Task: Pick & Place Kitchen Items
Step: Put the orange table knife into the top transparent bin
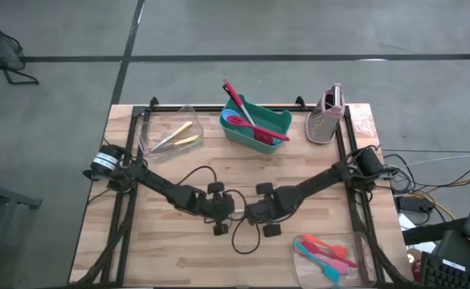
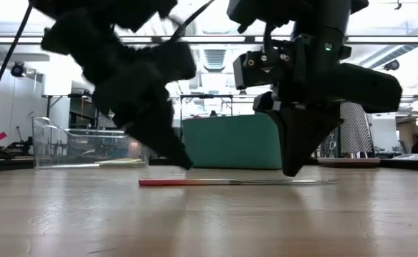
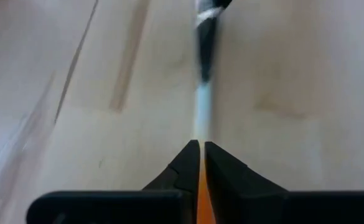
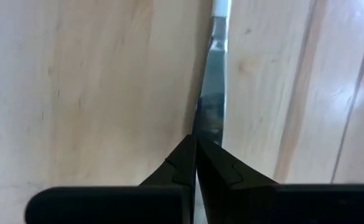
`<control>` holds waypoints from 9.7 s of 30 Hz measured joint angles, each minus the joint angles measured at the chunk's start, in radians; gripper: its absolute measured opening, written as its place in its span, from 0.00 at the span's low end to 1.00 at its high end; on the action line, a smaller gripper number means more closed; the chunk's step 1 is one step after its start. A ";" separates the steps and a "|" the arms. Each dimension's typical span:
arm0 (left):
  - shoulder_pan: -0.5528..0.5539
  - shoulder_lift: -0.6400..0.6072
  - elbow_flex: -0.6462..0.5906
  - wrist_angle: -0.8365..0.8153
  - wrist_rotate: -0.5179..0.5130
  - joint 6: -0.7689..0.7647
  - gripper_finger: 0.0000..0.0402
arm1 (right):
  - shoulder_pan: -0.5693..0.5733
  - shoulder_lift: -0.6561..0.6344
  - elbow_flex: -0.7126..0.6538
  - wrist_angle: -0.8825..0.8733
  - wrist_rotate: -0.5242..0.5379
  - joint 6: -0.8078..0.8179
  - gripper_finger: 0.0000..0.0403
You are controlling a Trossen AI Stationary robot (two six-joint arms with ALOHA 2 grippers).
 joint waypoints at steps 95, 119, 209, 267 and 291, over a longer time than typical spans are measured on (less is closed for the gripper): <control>-0.750 0.098 0.002 0.127 -0.116 -0.968 0.16 | -0.003 -0.003 0.026 0.274 -0.007 0.128 0.02; -0.886 0.138 0.221 0.200 -0.382 -0.530 0.16 | -0.001 -0.003 0.026 0.274 -0.007 0.216 0.02; -0.910 0.617 0.744 -0.609 -0.790 -0.058 0.02 | 0.001 -0.003 0.026 0.345 -0.007 0.294 0.02; -0.896 0.567 0.725 -0.873 -0.753 -0.947 0.01 | 0.002 -0.003 0.026 0.351 -0.007 0.263 0.02; -0.900 0.557 0.738 -0.702 -0.895 -0.809 0.04 | 0.002 -0.003 0.026 0.352 -0.007 0.263 0.02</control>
